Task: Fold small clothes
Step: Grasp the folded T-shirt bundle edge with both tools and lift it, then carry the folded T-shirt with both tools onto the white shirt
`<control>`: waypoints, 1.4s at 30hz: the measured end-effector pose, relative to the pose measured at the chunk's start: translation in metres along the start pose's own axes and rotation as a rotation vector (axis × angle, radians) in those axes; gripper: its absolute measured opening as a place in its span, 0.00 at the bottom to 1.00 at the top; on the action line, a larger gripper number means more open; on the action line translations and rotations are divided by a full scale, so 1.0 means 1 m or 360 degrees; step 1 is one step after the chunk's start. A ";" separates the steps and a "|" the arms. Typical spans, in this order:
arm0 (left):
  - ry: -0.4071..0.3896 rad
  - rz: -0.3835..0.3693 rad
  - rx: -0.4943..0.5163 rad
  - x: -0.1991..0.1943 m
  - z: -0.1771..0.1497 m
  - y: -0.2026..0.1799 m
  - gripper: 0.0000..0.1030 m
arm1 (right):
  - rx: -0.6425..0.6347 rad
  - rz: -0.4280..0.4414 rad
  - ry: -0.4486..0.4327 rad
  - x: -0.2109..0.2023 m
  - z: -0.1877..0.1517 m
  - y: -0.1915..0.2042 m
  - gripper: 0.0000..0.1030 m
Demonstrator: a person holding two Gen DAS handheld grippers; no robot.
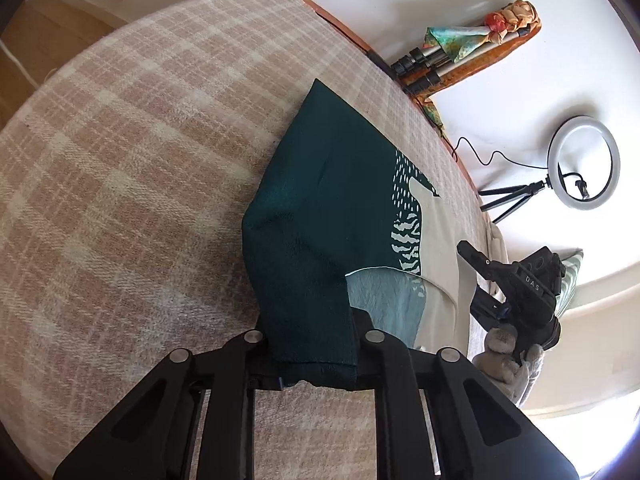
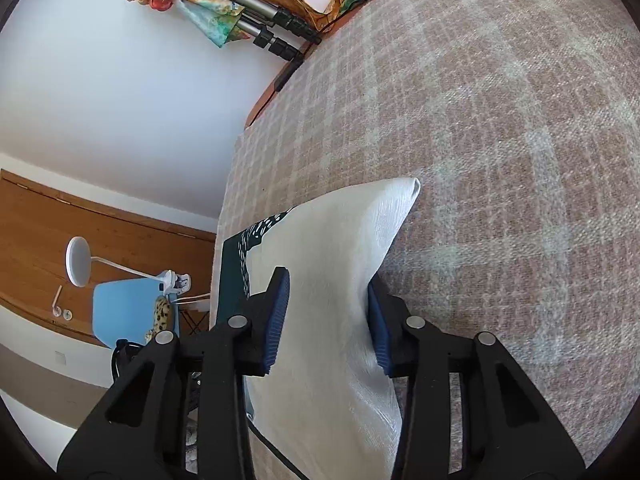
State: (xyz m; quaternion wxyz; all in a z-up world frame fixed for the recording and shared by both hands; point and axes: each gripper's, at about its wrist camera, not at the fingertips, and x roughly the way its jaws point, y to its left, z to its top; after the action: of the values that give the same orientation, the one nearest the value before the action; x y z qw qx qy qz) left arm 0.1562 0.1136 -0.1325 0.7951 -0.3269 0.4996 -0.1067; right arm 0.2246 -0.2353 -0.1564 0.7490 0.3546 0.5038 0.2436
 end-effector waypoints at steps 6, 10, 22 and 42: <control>-0.0161 0.0033 0.0196 -0.023 0.001 -0.022 0.04 | -0.0134 -0.0124 -0.0071 -0.009 -0.002 0.026 0.06; -0.0208 0.0008 0.0220 -0.033 0.000 -0.028 0.04 | -0.0197 -0.0137 -0.0117 -0.019 -0.003 0.043 0.05; -0.0270 -0.0082 0.0402 -0.044 -0.010 -0.077 0.04 | -0.0298 -0.0136 -0.0219 -0.067 -0.005 0.064 0.05; -0.0188 -0.0358 0.0795 0.019 -0.020 -0.263 0.03 | -0.0328 -0.0326 -0.0522 -0.259 0.035 0.011 0.05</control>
State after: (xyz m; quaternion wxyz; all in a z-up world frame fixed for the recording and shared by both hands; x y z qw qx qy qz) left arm 0.1893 -0.1049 0.0130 0.8619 -0.1798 0.3713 -0.2949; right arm 0.1604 -0.4254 0.0109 0.8741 0.2582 0.3809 0.1555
